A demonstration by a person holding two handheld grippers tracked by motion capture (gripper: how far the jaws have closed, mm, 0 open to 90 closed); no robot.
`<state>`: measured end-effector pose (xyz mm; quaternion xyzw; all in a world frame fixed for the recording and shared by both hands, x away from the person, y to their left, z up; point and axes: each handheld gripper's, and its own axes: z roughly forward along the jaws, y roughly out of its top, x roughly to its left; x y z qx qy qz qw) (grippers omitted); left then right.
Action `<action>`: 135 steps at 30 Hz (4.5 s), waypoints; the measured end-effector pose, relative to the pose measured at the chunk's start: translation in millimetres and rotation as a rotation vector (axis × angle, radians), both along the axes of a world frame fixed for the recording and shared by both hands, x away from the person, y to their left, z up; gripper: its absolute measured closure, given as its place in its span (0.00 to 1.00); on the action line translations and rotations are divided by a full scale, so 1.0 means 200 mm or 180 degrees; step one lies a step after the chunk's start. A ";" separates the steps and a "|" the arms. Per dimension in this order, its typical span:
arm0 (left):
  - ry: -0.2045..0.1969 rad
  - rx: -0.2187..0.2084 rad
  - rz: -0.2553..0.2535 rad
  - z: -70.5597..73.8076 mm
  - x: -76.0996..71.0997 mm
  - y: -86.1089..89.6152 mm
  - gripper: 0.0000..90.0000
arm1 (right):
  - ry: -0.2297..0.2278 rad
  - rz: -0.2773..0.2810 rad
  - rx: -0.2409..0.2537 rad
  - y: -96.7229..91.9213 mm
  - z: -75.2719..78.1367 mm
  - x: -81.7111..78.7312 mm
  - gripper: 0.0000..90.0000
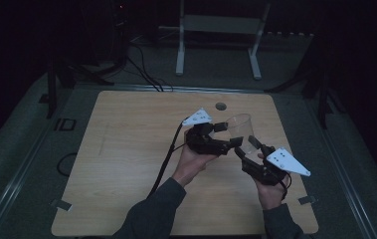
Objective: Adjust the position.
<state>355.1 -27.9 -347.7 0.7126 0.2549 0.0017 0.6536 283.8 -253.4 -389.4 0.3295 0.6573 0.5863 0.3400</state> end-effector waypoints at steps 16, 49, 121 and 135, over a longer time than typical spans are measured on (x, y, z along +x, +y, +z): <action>0.0127 -0.0175 0.0011 -0.02 0.02 -0.05 0.21 | 0.0030 0.0051 -0.0041 0.03 -0.02 0.00 0.46; -0.0074 -0.0084 0.0108 0.00 -0.02 -0.05 0.34 | 0.0420 0.0320 -0.0391 0.00 0.07 0.04 0.33; -0.0558 0.0597 0.0440 0.00 -0.09 -0.13 0.33 | 0.0777 0.0294 -0.0193 0.01 -0.02 0.05 0.34; -0.0583 0.0709 0.0527 -0.01 -0.09 -0.13 0.33 | 0.0805 0.0239 -0.0115 -0.05 -0.05 0.01 0.33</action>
